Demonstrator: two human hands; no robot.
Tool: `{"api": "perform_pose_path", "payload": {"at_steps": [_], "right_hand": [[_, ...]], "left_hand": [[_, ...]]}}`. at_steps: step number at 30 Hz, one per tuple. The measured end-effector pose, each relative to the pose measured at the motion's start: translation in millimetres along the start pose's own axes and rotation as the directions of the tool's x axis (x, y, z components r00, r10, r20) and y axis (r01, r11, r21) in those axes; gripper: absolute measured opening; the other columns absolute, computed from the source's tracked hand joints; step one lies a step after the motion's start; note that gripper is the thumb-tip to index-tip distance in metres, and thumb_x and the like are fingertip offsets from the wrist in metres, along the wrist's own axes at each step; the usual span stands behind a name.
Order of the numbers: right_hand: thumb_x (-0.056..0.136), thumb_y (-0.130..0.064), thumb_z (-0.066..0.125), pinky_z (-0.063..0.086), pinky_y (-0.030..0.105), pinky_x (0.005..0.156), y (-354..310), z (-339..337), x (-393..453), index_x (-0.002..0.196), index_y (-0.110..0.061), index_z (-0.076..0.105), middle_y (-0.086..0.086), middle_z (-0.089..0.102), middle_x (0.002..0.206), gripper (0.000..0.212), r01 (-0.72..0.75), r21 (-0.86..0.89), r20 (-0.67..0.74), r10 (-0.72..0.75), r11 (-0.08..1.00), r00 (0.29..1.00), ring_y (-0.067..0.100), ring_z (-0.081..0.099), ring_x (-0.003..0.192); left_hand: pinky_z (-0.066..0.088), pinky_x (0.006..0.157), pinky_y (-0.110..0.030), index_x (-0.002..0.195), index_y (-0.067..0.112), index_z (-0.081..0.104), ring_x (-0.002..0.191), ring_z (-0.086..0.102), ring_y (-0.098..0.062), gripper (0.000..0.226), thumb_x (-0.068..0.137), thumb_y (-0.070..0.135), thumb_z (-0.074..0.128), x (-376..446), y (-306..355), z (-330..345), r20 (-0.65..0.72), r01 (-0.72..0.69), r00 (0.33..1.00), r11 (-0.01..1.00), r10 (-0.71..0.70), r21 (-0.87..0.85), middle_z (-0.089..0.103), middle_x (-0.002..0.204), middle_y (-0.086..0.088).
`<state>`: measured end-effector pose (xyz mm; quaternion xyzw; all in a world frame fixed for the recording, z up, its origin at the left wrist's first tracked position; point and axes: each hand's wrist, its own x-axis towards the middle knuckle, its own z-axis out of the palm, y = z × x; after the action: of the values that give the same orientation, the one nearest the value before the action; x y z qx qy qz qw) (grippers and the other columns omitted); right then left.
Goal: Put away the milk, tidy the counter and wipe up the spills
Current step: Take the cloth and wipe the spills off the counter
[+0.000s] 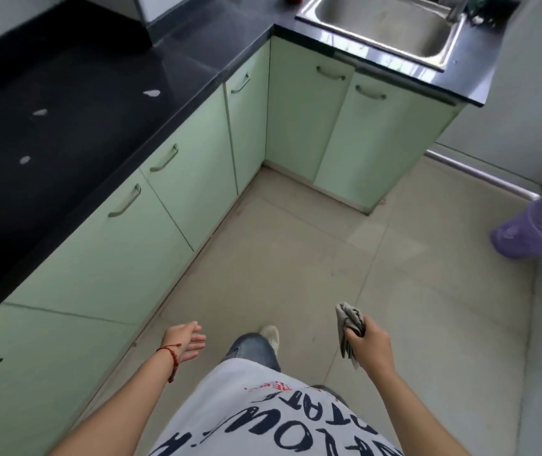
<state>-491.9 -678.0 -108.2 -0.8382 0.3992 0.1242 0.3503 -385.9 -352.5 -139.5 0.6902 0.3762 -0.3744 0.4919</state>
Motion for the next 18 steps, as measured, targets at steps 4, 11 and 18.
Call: {"api": "perform_pose_path", "payload": {"at_steps": [4,11,18], "right_hand": [[0.082,-0.017,0.061,0.035,0.027,0.066,-24,-23,51,0.095,-0.007,0.063,0.016,0.068,0.094,0.017,-0.015,-0.019,-0.01,0.015,1.0,1.0,0.031,0.061,0.088],[0.083,-0.016,0.06,0.033,0.028,0.065,-71,-42,143,0.09,-0.006,0.063,0.02,0.068,0.093,0.013,-0.025,-0.076,0.016,0.027,0.997,1.0,0.03,0.057,0.08],[0.08,-0.015,0.059,0.037,0.032,0.062,-184,-43,266,0.076,-0.009,0.053,0.019,0.067,0.083,0.01,0.187,-0.113,0.127,-0.173,0.976,0.977,0.032,0.057,0.076]], "left_hand": [[0.039,0.057,-0.024,0.09,0.009,0.054,0.062,0.054,-0.018,0.016,0.094,0.019,0.043,15,85,29,0.02,-0.086,0.996,0.995,0.085,0.047,0.058,0.071,-0.005],[0.04,0.058,-0.023,0.074,0.016,0.055,0.061,0.055,-0.017,0.021,0.093,0.018,0.045,36,200,55,0.009,-0.174,0.985,0.982,0.175,-0.071,0.059,0.07,-0.005],[0.042,0.061,-0.025,0.075,0.014,0.056,0.062,0.056,-0.019,0.021,0.092,0.019,0.045,68,233,53,-0.153,-0.092,0.987,0.957,0.051,-0.275,0.06,0.071,-0.006]]}}
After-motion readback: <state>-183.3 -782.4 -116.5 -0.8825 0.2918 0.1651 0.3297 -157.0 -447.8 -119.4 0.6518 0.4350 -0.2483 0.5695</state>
